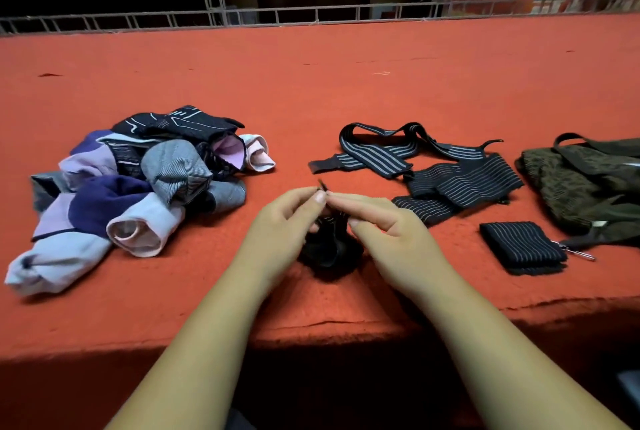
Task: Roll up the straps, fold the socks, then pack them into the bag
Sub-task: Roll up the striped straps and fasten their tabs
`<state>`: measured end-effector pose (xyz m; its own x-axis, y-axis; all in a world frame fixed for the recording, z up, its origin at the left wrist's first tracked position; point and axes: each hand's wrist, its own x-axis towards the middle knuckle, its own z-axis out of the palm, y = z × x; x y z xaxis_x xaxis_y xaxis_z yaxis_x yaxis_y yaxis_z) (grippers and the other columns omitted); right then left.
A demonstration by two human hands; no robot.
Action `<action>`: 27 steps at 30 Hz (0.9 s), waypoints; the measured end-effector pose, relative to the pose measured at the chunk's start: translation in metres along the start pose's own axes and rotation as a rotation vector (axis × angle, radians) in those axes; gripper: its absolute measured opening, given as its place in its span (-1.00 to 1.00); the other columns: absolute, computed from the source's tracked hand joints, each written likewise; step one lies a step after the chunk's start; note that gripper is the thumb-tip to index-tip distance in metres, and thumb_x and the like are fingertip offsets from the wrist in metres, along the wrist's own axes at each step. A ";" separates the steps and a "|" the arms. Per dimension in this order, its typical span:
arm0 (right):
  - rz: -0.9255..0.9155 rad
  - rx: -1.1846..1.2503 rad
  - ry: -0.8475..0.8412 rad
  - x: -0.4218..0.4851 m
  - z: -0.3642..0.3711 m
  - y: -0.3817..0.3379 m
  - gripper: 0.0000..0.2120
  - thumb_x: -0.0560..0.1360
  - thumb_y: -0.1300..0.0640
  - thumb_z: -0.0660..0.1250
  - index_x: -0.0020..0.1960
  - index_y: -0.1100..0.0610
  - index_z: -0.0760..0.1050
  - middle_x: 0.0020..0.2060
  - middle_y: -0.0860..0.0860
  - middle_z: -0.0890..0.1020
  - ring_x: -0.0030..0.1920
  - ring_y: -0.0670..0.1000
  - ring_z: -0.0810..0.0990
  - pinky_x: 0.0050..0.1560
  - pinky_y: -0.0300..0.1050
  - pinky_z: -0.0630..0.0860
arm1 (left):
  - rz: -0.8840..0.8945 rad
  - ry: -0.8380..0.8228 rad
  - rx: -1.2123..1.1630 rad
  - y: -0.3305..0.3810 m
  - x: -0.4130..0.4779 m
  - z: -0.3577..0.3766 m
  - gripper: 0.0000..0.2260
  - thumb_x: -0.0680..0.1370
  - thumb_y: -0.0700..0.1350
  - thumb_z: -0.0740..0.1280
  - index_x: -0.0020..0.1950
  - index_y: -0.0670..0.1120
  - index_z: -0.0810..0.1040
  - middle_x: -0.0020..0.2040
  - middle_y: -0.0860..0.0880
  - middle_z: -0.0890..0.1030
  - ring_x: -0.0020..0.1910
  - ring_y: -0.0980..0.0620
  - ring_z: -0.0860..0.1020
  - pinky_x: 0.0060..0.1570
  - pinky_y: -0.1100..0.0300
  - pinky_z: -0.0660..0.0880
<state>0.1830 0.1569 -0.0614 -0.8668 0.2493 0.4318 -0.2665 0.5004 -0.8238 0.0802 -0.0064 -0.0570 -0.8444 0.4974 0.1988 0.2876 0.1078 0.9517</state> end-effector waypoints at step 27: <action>0.067 -0.239 0.067 0.002 -0.005 0.017 -0.47 0.55 0.23 0.46 0.47 -0.09 0.53 0.29 -0.20 0.60 0.24 -0.22 0.56 0.29 -0.35 0.38 | 0.007 0.027 -0.028 -0.011 -0.008 0.004 -0.86 0.59 -0.27 0.47 0.09 -0.07 0.71 -0.26 0.18 0.69 -0.33 0.28 0.57 -0.38 0.41 0.44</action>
<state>0.1789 0.1705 -0.0729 -0.8472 0.3389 0.4090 -0.0953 0.6605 -0.7447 0.0854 -0.0078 -0.0698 -0.8545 0.4746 0.2113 0.2810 0.0802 0.9563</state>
